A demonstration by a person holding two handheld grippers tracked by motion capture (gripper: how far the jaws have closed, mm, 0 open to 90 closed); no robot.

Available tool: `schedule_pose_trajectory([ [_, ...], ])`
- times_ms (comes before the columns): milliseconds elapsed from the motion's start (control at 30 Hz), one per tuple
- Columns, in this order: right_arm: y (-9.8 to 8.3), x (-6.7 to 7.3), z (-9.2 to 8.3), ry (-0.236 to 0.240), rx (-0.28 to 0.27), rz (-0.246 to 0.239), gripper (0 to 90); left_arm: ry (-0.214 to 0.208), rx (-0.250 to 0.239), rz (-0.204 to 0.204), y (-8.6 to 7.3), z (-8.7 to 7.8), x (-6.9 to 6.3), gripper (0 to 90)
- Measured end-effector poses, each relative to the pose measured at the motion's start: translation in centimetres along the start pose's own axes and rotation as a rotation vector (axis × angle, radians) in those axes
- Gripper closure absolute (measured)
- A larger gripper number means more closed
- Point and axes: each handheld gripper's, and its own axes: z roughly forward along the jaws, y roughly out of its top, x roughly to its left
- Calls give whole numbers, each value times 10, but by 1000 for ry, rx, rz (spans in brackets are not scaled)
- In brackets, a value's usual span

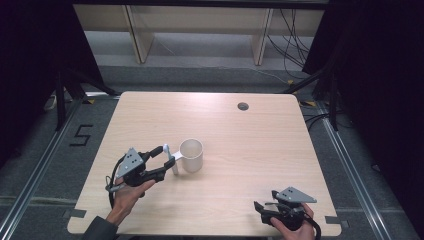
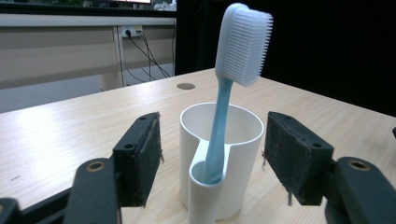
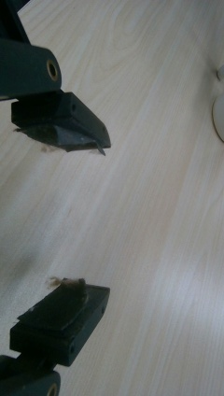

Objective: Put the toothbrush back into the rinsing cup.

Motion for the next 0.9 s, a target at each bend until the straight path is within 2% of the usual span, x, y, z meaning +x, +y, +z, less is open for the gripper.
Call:
schedule_pose_trajectory([
  [467,0,-1,1,-1,-1,-6,247,3,40,-25,8,-11,-3,308],
  [500,0,0,1,-3,0,-3,247,-6,29,-32,7,-10,-2,306],
  [533,0,-1,1,3,0,-3,247,2,45,-30,8,-11,-2,302],
  [800,0,0,1,2,0,0,247,1,47,-41,7,-14,-3,282],
  [833,0,0,0,2,2,3,247,12,66,-34,8,-16,-3,282],
  [900,0,-1,1,2,1,-2,247,11,69,-32,8,-18,-4,275],
])
